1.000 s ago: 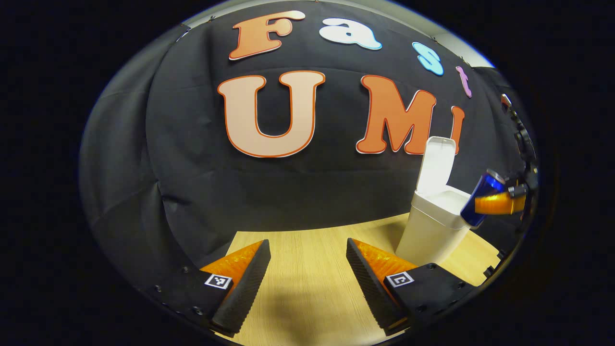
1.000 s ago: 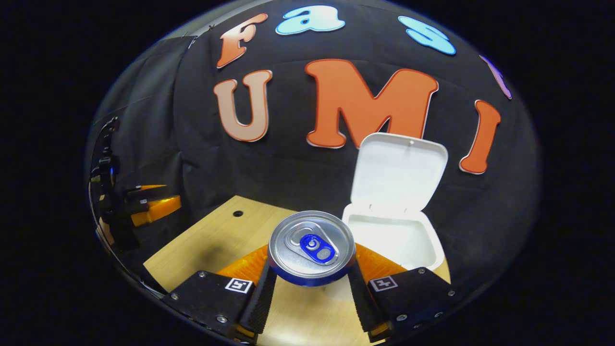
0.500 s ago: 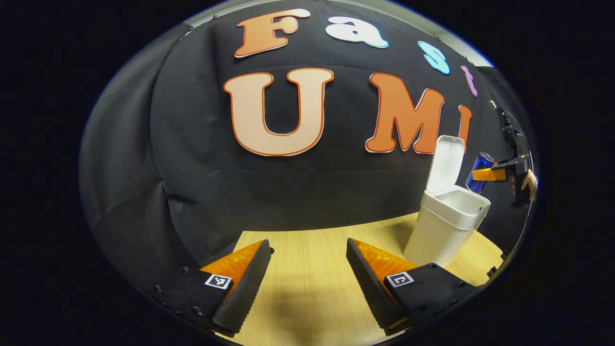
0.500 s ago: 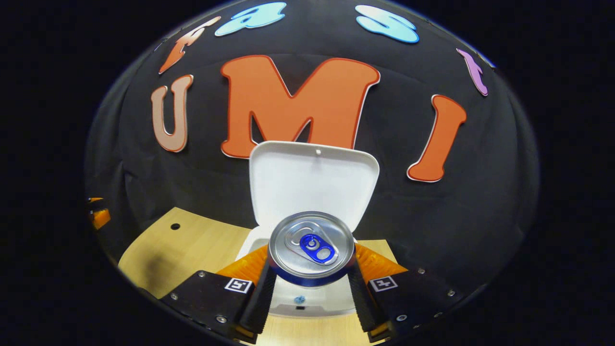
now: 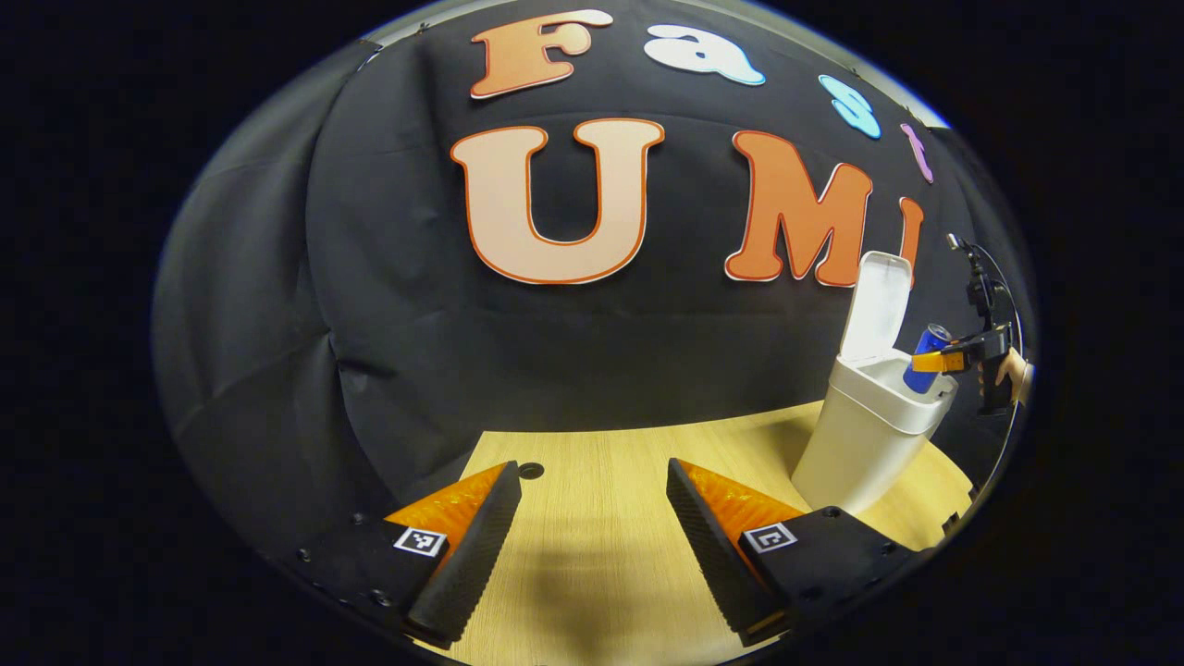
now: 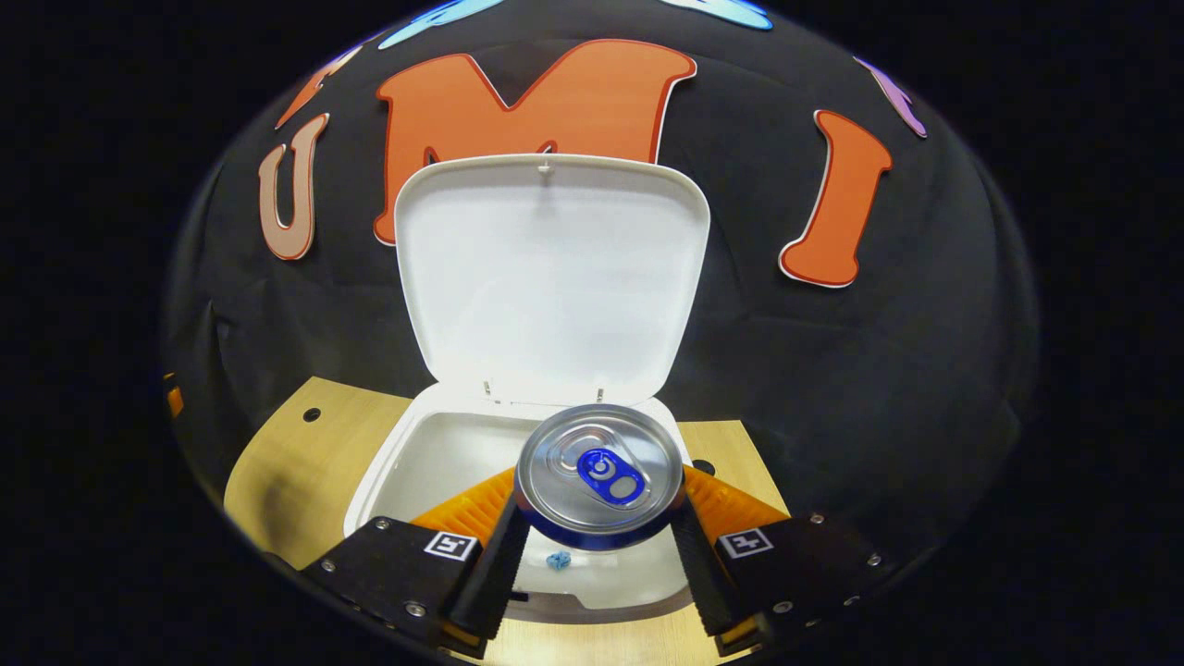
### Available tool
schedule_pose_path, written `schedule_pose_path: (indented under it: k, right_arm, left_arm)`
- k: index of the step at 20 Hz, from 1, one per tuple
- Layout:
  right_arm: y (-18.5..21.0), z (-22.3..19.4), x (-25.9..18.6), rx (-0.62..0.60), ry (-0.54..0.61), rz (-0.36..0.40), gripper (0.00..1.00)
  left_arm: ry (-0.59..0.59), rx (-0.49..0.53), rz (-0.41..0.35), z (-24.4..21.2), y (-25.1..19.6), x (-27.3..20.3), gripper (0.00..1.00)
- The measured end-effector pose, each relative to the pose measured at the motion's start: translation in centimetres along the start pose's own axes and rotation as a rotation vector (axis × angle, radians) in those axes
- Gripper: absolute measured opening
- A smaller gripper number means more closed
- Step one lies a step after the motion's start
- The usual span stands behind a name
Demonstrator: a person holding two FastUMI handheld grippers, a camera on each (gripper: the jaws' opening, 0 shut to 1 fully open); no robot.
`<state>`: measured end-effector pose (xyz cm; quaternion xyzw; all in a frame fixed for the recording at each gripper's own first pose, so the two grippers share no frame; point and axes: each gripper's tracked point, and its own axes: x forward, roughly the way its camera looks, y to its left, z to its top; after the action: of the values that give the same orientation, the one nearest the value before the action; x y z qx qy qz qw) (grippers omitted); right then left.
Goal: Press the lid of the desktop garbage bin to open it, pick up the crumpled paper on the desktop and throw it into the bin, then pick up the pop can on the desktop and drop it into the bin, and finally close the garbage bin lid.
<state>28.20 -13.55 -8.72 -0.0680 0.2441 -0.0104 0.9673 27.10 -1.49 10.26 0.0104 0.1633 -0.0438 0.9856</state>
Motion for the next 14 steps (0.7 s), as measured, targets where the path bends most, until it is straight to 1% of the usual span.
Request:
schedule_pose_path:
  k: [3,5,8,11,14]
  right_arm:
    - [-0.1,-0.2,-0.1,0.007,0.0,0.001,0.82]
    - [0.0,-0.3,-0.1,0.014,-0.001,0.004,0.86]
    - [-0.2,0.2,0.0,0.019,-0.012,0.003,0.98]
    - [-0.5,1.6,-0.7,0.028,-0.035,0.0,0.98]
    - [-1.3,4.9,-2.6,0.0,-0.085,-0.008,0.97]
  left_arm:
    - [-0.005,-0.007,0.008,0.0,0.4,-0.2,1.0]
    - [-0.011,-0.009,0.015,0.0,0.5,-0.4,1.0]
    - [-0.016,-0.018,0.025,-0.1,1.0,-0.8,1.0]
    - [-0.022,-0.027,0.027,-0.2,1.2,-1.0,1.0]
    - [-0.02,-0.025,0.022,-0.3,1.3,-1.1,1.0]
